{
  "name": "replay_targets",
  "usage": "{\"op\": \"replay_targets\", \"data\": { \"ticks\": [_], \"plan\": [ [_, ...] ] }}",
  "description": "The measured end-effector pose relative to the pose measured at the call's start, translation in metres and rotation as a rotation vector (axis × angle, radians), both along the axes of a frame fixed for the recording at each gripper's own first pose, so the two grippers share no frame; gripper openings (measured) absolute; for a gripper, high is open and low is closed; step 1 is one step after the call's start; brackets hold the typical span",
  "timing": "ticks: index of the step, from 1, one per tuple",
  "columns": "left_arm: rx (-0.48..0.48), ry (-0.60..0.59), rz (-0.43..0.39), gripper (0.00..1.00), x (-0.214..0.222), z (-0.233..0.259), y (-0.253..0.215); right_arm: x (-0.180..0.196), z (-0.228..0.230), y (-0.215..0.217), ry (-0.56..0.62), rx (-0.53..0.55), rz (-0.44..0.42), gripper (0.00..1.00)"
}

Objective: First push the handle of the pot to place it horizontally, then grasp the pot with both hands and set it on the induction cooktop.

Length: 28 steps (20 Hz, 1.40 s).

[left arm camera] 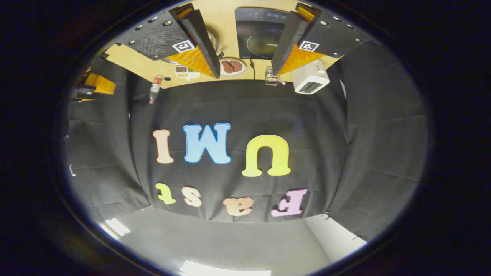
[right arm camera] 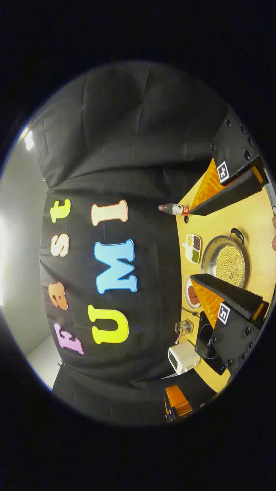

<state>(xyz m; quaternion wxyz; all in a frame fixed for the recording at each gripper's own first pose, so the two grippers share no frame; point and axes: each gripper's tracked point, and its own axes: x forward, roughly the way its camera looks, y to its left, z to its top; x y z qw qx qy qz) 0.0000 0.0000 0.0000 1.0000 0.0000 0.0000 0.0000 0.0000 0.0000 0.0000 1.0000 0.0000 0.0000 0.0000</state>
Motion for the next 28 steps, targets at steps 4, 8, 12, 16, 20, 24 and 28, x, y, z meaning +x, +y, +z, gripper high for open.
{"op": "replay_targets", "data": {
  "ticks": [4,8,12,16,20,24,28],
  "plan": [
    [0.001,0.002,-0.016,0.83,-0.004,-0.007,0.000,-0.007,-0.005,0.007,0.005,-0.002,0.009,0.97],
    [-0.021,0.018,-0.006,0.80,-0.012,-0.015,0.008,-0.012,-0.006,0.018,0.012,-0.004,0.025,0.97],
    [-0.009,0.012,0.000,0.82,-0.014,-0.015,0.018,-0.013,-0.008,0.029,0.018,-0.018,0.042,0.97],
    [-0.015,0.012,-0.001,0.80,-0.016,-0.018,0.026,-0.013,-0.009,0.037,0.026,-0.025,0.056,0.97],
    [-0.024,0.035,-0.002,0.82,-0.015,-0.031,0.030,-0.011,-0.011,0.042,0.045,-0.033,0.069,0.97],
    [-0.029,0.036,0.004,0.82,-0.015,-0.033,0.038,-0.007,-0.011,0.043,0.069,-0.046,0.079,0.98],
    [-0.056,0.052,0.015,0.80,-0.016,-0.041,0.041,0.002,-0.011,0.053,0.099,-0.048,0.108,0.97]
  ]
}}
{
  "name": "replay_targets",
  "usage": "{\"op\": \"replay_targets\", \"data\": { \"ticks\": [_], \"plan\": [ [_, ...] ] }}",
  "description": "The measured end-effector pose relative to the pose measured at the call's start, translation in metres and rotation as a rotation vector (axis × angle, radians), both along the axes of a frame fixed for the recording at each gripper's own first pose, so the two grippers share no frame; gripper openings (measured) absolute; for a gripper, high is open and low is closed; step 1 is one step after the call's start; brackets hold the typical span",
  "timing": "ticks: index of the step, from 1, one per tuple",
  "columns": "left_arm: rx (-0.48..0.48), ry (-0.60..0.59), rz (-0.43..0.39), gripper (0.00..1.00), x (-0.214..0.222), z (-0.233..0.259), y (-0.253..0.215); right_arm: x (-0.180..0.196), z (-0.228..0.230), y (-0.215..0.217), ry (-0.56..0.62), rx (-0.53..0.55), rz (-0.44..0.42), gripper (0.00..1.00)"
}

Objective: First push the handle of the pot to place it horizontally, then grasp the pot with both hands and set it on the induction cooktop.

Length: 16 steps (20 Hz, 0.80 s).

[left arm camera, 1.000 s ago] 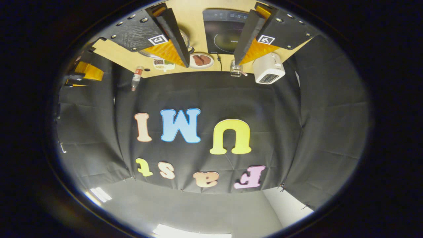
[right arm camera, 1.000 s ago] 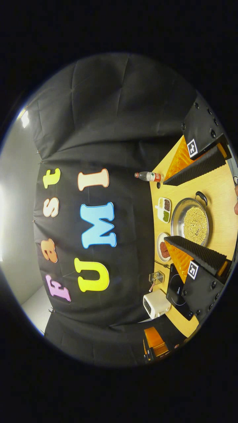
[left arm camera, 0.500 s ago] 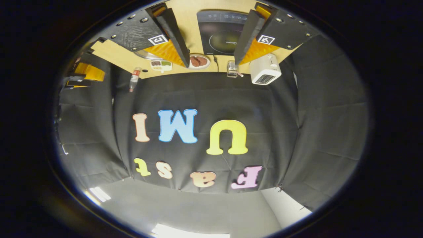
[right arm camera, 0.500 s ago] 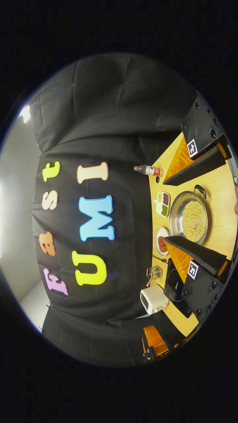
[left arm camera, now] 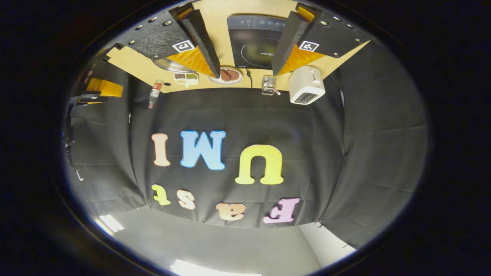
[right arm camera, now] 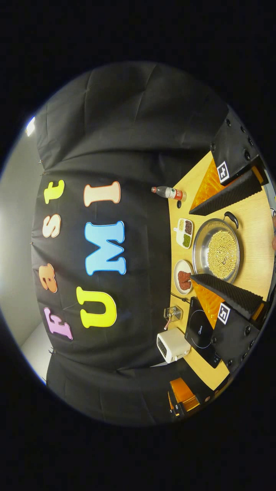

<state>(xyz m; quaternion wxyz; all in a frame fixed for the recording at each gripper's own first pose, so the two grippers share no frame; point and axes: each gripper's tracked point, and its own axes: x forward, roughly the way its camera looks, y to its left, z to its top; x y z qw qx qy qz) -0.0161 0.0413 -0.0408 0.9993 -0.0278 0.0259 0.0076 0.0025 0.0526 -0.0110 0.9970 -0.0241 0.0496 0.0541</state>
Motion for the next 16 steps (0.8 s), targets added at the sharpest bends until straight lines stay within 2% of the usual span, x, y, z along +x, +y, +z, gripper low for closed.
{"op": "replay_targets", "data": {
  "ticks": [4,5,7,8,11,14,15,16],
  "plan": [
    [-0.007,0.006,0.018,0.82,0.001,-0.006,0.008,0.013,-0.008,0.015,0.064,-0.030,0.058,0.98],
    [-0.008,0.007,0.025,0.82,0.000,-0.006,0.011,0.017,-0.010,0.017,0.084,-0.041,0.070,0.93],
    [-0.017,0.016,0.041,0.82,-0.001,-0.011,0.016,0.021,-0.017,0.020,0.120,-0.050,0.092,0.96],
    [-0.025,0.022,0.049,0.80,-0.002,-0.014,0.019,0.024,-0.020,0.022,0.136,-0.052,0.099,0.93],
    [-0.036,0.042,0.066,0.83,-0.006,-0.022,0.028,0.029,-0.029,0.026,0.178,-0.054,0.113,0.72],
    [-0.042,0.082,0.075,0.83,-0.008,-0.032,0.035,0.032,-0.042,0.035,0.243,-0.078,0.150,0.27],
    [-0.043,0.088,0.075,0.80,-0.009,-0.034,0.037,0.034,-0.044,0.037,0.258,-0.087,0.156,0.29],
    [-0.042,0.091,0.074,0.80,-0.010,-0.035,0.038,0.040,-0.048,0.034,0.267,-0.104,0.141,0.16]
  ]
}}
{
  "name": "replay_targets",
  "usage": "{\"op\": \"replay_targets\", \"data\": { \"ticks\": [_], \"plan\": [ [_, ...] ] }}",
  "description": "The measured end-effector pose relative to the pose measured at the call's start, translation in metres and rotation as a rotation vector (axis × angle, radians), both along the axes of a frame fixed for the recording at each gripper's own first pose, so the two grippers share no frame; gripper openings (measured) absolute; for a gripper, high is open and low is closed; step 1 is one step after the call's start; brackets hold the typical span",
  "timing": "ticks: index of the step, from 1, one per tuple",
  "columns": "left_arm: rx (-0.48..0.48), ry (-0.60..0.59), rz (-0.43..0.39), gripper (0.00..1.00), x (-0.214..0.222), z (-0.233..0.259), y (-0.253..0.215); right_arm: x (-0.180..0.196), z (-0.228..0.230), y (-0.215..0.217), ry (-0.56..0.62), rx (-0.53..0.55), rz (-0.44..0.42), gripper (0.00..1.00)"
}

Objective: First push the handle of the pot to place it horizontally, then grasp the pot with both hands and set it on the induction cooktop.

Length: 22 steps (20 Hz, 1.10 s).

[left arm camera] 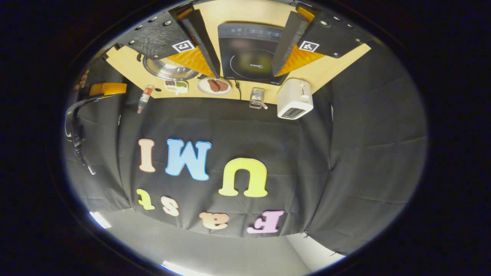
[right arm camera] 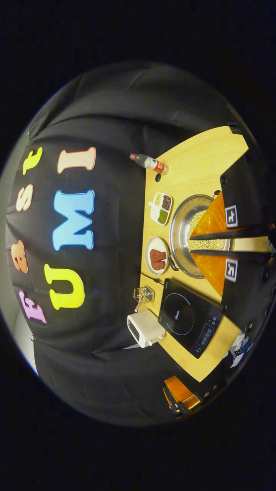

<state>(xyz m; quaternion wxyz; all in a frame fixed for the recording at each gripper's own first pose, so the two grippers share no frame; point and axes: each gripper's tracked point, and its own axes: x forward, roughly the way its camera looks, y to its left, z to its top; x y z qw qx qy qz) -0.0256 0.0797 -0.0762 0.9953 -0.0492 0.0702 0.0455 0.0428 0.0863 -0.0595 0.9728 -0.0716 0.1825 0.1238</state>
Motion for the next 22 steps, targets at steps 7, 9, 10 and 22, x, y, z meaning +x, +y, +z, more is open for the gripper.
{"op": "replay_targets", "data": {
  "ticks": [7,9,10,22],
  "plan": [
    [-0.031,0.012,-0.012,0.80,0.000,-0.005,-0.007,-0.017,-0.026,0.011,0.143,0.005,0.102,0.02],
    [-0.019,0.009,-0.007,0.80,-0.004,-0.005,-0.008,-0.019,-0.041,0.007,0.194,-0.018,0.112,0.02],
    [-0.014,0.011,-0.001,0.80,-0.005,-0.007,-0.007,-0.019,-0.050,0.004,0.225,-0.025,0.114,0.02],
    [-0.011,0.117,0.013,0.80,-0.026,-0.030,-0.013,-0.023,-0.118,-0.020,0.474,-0.060,0.107,0.02]
  ]
}}
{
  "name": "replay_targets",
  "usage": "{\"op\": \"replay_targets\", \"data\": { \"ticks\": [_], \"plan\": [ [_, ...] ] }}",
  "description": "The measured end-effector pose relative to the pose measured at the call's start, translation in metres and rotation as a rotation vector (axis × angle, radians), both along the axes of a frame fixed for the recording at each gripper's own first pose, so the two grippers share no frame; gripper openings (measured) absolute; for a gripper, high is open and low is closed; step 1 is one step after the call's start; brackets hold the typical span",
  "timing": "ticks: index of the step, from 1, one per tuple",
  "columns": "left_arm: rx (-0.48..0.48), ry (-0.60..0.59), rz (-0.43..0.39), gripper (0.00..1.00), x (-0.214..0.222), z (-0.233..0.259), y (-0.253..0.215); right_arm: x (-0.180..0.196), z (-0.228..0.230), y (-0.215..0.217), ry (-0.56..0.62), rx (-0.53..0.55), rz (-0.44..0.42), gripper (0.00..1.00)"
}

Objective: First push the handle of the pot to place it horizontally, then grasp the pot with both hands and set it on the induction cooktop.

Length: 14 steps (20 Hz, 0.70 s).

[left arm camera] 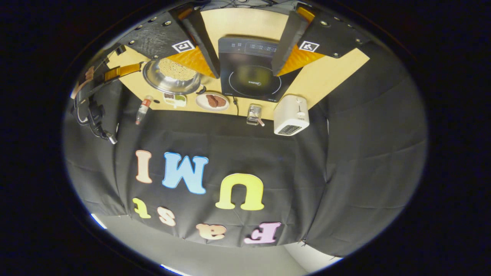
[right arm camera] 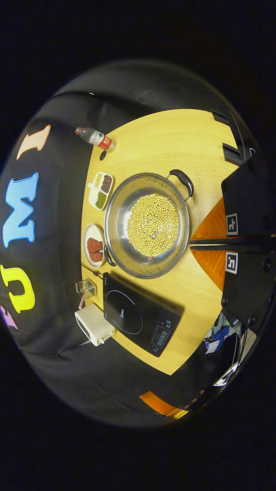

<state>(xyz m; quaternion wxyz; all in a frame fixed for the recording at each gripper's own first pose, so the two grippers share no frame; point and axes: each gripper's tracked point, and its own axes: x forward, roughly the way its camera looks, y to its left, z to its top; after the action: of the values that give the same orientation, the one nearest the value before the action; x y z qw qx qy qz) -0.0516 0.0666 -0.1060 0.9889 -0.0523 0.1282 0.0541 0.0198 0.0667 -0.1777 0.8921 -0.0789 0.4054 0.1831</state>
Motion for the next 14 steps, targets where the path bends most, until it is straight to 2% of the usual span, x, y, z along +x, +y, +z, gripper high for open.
{"op": "replay_targets", "data": {
  "ticks": [1,2,5,7,8,11,12,14],
  "plan": [
    [0.003,0.003,-0.008,0.82,0.000,0.000,-0.002,0.001,-0.005,-0.003,0.019,-0.003,-0.004,0.02],
    [0.008,0.006,-0.013,0.80,0.000,0.000,-0.004,0.001,-0.011,-0.005,0.036,0.004,-0.011,0.00],
    [0.020,0.016,-0.015,0.80,0.007,0.000,-0.007,0.013,-0.026,-0.018,0.069,0.004,-0.051,0.02],
    [0.028,0.029,-0.002,0.80,0.010,0.000,-0.010,0.025,-0.038,-0.028,0.097,-0.004,-0.082,0.00],
    [0.029,0.032,0.010,0.80,0.010,0.002,-0.010,0.031,-0.043,-0.030,0.107,0.001,-0.092,0.02],
    [0.021,0.029,0.027,0.80,0.014,0.009,-0.019,0.045,-0.058,-0.044,0.139,-0.027,-0.089,0.00],
    [0.027,0.034,0.037,0.83,0.017,0.006,-0.019,0.047,-0.064,-0.046,0.154,-0.040,-0.081,0.02],
    [0.033,0.046,0.059,0.80,0.022,0.006,-0.022,0.051,-0.075,-0.051,0.178,-0.074,-0.057,0.02]
  ]
}}
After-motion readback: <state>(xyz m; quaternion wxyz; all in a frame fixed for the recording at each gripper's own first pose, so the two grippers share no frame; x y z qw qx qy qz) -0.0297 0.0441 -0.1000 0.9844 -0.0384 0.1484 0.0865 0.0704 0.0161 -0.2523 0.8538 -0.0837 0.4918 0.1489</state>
